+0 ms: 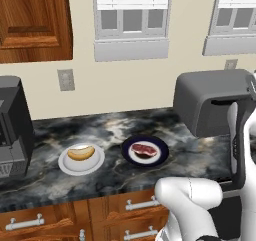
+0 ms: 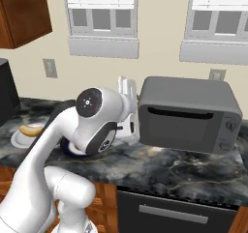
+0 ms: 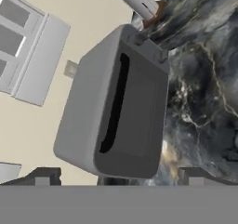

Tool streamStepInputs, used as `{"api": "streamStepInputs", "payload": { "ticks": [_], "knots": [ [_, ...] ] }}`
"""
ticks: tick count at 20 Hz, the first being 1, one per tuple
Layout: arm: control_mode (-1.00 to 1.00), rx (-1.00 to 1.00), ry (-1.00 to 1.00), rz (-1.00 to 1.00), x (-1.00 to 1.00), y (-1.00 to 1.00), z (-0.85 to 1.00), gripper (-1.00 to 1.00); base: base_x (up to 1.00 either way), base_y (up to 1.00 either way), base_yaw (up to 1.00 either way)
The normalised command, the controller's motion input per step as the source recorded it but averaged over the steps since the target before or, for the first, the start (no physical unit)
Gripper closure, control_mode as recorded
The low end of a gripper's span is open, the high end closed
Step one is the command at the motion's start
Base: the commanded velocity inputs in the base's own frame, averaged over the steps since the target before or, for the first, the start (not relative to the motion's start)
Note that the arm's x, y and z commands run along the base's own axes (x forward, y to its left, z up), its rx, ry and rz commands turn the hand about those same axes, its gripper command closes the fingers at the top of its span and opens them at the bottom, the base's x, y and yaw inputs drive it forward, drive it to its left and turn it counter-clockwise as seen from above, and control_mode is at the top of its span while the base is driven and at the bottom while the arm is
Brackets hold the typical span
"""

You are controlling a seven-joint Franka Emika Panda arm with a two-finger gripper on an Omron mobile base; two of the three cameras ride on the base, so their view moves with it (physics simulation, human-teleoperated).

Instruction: Open the toaster oven door. Place the hotdog bun on the bottom rack in the toaster oven and place the steak on the top rack.

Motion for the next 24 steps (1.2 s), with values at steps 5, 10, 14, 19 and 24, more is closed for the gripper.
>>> {"api": "streamStepInputs", "payload": {
  "ticks": [5,10,14,19,24],
  "knots": [
    [-1.0,0.13,-0.15,-0.04,-0.04,-0.01,0.41,-1.0,0.0,0.0,0.0],
    [-1.0,0.11,-0.11,-0.06,-0.32,-0.01,0.39,-1.0,0.0,0.0,0.0],
    [-1.0,0.12,-0.02,-0.09,-0.48,-0.09,0.25,-1.0,0.0,0.0,0.0],
    [-1.0,0.1,-0.01,-0.07,-0.25,-0.26,0.02,-1.0,0.0,0.0,0.0],
    [-1.0,0.15,-0.07,0.03,0.04,-0.3,-0.2,-1.0,0.0,0.0,0.0]
  ]
}}
